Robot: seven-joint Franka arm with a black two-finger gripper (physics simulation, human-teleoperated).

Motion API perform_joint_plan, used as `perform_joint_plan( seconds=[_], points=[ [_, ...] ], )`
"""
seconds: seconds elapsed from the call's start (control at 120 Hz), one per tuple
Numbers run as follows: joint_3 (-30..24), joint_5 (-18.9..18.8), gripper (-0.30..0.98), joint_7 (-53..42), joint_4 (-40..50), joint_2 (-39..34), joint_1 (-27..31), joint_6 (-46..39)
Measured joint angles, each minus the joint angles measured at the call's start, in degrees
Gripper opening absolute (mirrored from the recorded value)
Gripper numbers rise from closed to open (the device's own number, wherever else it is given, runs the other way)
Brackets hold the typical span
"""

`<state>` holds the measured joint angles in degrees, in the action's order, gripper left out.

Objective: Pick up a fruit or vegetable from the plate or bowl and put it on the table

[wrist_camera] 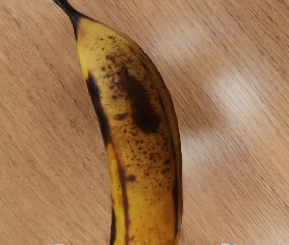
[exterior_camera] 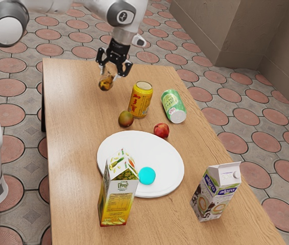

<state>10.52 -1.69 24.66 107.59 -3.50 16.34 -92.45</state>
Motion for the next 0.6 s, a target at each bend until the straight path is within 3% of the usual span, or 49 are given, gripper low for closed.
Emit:
perform_joint_plan(
  seconds=[0.092,0.208,0.6],
  points=[
    [0.0,0.0,0.52,0.1,-0.1,0.1,-0.2,0.0],
    [-0.1,0.0,0.61,0.2,-0.7,0.1,-0.3,0.1],
    [-0.2,-0.8,0.68,0.1,-2.8,0.0,-0.2,1.3]
  ],
)
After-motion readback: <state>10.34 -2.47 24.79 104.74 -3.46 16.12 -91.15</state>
